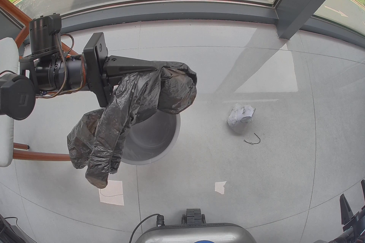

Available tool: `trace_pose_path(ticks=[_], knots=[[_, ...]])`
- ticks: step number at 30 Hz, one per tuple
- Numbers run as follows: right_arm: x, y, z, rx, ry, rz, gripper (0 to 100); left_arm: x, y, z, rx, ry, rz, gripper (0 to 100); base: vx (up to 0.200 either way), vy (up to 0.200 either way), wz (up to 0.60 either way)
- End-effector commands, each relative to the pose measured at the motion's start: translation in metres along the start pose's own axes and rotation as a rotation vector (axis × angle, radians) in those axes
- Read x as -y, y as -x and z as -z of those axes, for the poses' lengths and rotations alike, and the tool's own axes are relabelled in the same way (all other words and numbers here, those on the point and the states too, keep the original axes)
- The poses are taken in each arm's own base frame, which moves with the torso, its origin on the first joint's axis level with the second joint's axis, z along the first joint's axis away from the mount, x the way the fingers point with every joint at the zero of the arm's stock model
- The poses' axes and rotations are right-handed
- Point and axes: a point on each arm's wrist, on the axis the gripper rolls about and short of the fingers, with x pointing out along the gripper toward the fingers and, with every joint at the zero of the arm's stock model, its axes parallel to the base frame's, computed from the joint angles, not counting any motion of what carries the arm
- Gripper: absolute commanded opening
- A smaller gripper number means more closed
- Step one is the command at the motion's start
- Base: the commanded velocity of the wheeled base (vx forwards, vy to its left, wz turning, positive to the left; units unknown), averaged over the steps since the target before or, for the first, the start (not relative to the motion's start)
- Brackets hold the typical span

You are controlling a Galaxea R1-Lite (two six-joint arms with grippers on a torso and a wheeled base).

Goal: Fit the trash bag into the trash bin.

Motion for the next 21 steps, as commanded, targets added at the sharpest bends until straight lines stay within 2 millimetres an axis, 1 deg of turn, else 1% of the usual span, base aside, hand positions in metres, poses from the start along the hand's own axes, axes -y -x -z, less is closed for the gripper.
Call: trace_pose_path(ticks=[1,4,6,12,18,19,21], knots=[[0.0,-0.001,0.005,-0.019,-0.001,0.001,100,0.011,-0.013,0.001,-0.036,-0.033,0.024,0,0.0,0.0,0.0],[0.0,-0.001,0.005,-0.018,0.0,0.0,100,0.011,-0.015,0.002,-0.042,-0.035,0.026,0,0.0,0.0,0.0],[0.0,-0.001,0.005,-0.015,0.0,0.0,100,0.002,-0.017,-0.001,-0.027,-0.017,0.01,0,0.0,0.0,0.0],[0.0,-0.001,0.005,-0.01,0.0,0.001,100,-0.007,-0.019,0.0,0.006,-0.021,-0.004,0,0.0,0.0,0.0],[0.0,-0.001,0.005,-0.01,0.0,0.0,100,-0.032,-0.019,0.012,0.015,-0.141,0.027,0,0.0,0.0,0.0],[0.0,-0.001,0.005,-0.01,0.0,0.0,100,-0.044,-0.018,0.016,0.024,-0.216,0.041,0,0.0,0.0,0.0],[0.0,-0.001,0.005,-0.01,0.001,0.0,100,-0.056,-0.019,0.018,0.041,-0.296,0.059,0,0.0,0.0,0.0]])
